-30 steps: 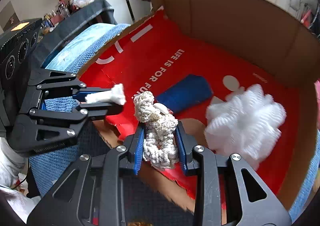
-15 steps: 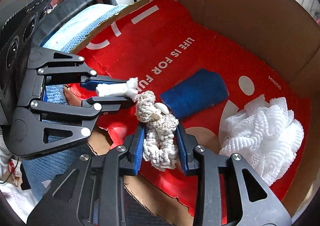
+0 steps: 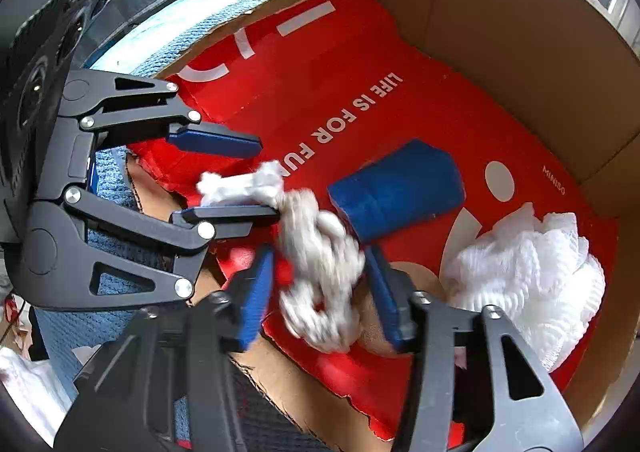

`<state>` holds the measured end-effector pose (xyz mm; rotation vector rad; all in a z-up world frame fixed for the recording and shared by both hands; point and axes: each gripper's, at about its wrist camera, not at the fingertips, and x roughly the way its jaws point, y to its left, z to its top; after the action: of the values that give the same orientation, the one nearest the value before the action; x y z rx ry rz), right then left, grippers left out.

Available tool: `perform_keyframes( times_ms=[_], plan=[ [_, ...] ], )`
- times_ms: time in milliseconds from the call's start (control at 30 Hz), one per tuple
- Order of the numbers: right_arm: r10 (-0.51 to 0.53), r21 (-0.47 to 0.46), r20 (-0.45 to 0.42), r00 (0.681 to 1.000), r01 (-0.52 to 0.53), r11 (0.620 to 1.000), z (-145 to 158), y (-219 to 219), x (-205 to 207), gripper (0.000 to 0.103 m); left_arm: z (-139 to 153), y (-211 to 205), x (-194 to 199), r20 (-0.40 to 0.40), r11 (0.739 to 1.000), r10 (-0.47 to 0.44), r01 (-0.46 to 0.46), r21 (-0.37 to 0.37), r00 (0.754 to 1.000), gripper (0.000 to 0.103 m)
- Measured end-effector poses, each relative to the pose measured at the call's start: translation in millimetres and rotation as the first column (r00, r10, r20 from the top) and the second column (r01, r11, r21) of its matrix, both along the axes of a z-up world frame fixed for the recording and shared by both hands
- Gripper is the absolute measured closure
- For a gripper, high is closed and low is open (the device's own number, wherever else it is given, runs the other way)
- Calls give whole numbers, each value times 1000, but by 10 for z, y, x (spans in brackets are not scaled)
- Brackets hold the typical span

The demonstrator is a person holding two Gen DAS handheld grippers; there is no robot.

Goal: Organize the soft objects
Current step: 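Open both tools to release the rope toy and tissue in the box, then withdraw both tools from the box toward the remaining items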

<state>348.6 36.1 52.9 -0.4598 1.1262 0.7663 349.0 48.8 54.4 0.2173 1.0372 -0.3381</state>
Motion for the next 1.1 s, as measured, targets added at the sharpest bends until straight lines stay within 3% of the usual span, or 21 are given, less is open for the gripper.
perform_keyframes(
  times_ms=[167,500,567,800,867,1100],
  plan=[
    [0,-10,22,1000,0,1000,18,24,-17,53,42,27,-44,5,1000,-3,3,-6,1000,55],
    [-37,17,62,997,36,999,225,-96,-214,52,292,70,-246,69,1000,6,-6,-9,998,35],
    [-52,30,71,996,50,998,296,-151,-254,49,360,81,-306,86,1000,8,-7,-17,996,34],
    [-140,89,122,983,129,988,637,-668,-459,43,648,117,-602,156,998,28,-19,-58,987,22],
    [-168,110,141,976,153,982,737,-791,-530,35,737,120,-704,174,997,34,-22,-73,984,19],
    [-268,183,198,943,233,955,1072,-1237,-893,28,1013,127,-1102,252,992,69,-41,-118,965,6]
  ],
)
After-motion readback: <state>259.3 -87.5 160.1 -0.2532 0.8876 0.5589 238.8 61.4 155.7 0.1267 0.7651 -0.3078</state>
